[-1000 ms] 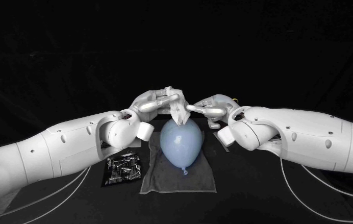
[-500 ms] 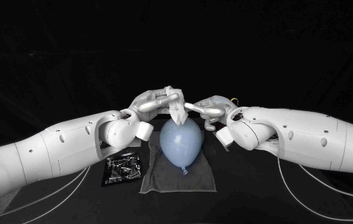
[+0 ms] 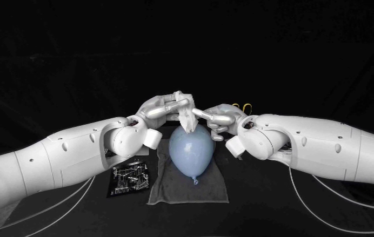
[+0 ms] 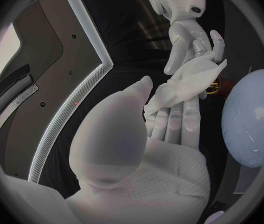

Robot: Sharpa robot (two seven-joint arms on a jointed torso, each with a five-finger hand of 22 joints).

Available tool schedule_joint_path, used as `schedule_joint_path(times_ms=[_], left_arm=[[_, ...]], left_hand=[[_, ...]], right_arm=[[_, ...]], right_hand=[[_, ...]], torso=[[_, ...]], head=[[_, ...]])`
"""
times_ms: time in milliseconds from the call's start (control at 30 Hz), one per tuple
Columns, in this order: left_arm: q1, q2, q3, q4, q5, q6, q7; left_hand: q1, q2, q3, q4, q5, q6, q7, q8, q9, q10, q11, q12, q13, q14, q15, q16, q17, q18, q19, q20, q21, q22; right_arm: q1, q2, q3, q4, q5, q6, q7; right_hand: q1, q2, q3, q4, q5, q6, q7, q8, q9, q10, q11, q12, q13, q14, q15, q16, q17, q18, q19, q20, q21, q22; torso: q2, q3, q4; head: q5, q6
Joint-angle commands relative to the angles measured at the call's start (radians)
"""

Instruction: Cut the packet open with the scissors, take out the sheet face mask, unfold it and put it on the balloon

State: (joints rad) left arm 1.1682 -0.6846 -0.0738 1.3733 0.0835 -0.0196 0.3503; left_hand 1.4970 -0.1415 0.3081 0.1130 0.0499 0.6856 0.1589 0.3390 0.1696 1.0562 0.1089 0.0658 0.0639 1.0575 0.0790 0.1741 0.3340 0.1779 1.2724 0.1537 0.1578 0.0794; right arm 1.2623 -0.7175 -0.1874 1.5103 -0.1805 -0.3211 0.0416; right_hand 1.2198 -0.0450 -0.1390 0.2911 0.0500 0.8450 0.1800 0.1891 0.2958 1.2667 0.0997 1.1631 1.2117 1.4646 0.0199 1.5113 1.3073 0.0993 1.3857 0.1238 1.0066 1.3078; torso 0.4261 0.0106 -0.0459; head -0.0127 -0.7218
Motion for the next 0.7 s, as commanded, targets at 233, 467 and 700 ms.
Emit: schedule_joint_path(times_ms=[233,467,700], left_arm=[[0.001,0.001,0.001,0.003,0.013,0.019,0.007],[0.001,0.000,0.001,0.003,0.018,0.018,0.008],[0.001,-0.001,0.001,0.002,0.019,0.009,0.012]], left_hand=[[0.013,0.002,0.005,0.001,-0.002,-0.002,-0.003,0.004,0.001,-0.007,0.002,-0.004,-0.001,-0.004,-0.001,-0.005,0.001,0.006,0.011,-0.002,0.006,0.002],[0.013,0.003,0.005,0.001,-0.002,-0.002,-0.002,0.005,0.001,-0.007,0.002,-0.004,-0.001,-0.005,-0.002,-0.005,0.002,0.006,0.012,-0.002,0.007,0.002],[0.012,0.004,0.005,0.002,-0.002,-0.001,-0.001,0.006,0.002,-0.007,0.002,-0.003,0.000,-0.006,-0.001,-0.007,0.003,0.005,0.009,-0.002,0.004,0.000]], right_arm=[[-0.004,0.004,0.001,-0.009,0.152,0.062,0.095],[-0.005,0.003,0.001,-0.012,0.174,0.028,0.122],[-0.005,0.002,0.001,-0.009,0.170,-0.005,0.124]], right_hand=[[0.054,0.074,-0.032,-0.010,-0.002,0.051,-0.015,0.030,0.007,0.049,-0.015,0.055,0.038,0.076,-0.004,0.031,0.217,-0.007,0.035,-0.006,0.081,0.132],[0.241,0.160,0.006,-0.081,-0.001,0.118,-0.046,0.072,0.019,0.097,-0.045,0.107,0.079,0.099,-0.029,0.053,0.252,-0.021,0.065,-0.027,0.167,0.158],[0.406,0.188,0.090,-0.216,-0.001,0.199,-0.094,0.145,0.052,0.141,-0.089,0.147,0.117,0.106,-0.068,0.059,0.264,-0.034,0.090,-0.062,0.242,0.178]], torso=[[0.000,-0.0001,-0.0007],[0.000,-0.0002,-0.0003],[-0.001,0.0000,-0.0006]], head=[[-0.002,0.002],[-0.002,0.004],[-0.001,0.003]])
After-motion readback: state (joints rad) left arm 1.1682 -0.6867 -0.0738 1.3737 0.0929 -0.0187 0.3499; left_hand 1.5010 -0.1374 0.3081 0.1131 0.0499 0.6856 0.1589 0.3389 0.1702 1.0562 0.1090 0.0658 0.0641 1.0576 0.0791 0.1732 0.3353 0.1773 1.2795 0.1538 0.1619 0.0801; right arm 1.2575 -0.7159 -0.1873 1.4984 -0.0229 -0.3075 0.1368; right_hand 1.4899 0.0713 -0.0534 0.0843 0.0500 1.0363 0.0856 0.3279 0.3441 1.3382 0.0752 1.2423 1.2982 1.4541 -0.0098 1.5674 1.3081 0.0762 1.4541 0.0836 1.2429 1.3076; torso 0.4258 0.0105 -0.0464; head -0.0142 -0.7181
